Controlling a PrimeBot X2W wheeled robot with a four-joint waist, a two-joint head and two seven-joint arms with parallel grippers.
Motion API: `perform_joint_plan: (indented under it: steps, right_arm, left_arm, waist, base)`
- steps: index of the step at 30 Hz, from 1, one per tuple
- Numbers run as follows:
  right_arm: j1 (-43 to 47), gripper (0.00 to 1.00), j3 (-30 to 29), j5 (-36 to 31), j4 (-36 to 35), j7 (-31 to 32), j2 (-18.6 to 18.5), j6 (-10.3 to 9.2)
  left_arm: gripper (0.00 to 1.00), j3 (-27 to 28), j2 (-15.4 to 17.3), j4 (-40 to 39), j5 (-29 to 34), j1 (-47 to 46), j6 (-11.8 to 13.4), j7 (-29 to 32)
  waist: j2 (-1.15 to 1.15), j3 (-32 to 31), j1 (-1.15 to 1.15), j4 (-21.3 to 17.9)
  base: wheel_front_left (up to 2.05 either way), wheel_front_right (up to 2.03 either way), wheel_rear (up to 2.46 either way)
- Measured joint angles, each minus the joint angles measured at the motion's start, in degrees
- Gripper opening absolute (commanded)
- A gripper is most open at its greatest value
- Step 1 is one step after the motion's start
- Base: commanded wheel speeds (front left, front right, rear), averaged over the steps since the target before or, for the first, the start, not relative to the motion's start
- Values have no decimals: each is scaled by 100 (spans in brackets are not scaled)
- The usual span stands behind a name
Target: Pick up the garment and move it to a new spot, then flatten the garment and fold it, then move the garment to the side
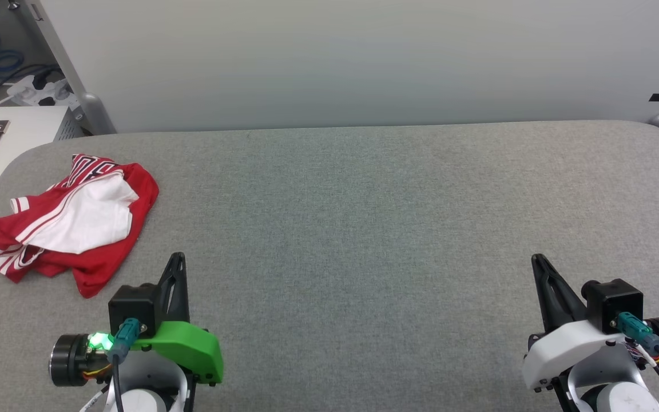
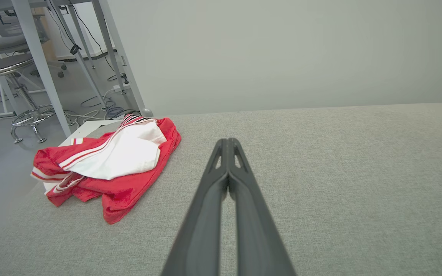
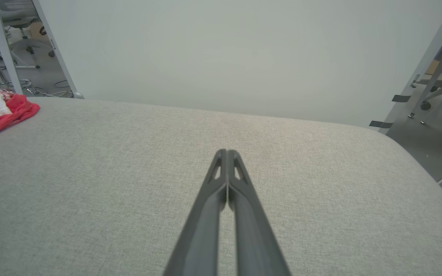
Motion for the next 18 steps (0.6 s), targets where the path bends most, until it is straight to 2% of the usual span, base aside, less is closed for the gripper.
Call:
perform_joint_plan:
  steps: [18]
  right_arm:
    - [0, 0, 0, 0, 0, 0, 0, 0]
  left_arm:
    - [0, 0, 0, 0, 0, 0, 0, 0]
  waist:
    - [0, 0, 0, 0]
  base:
    - [0, 0, 0]
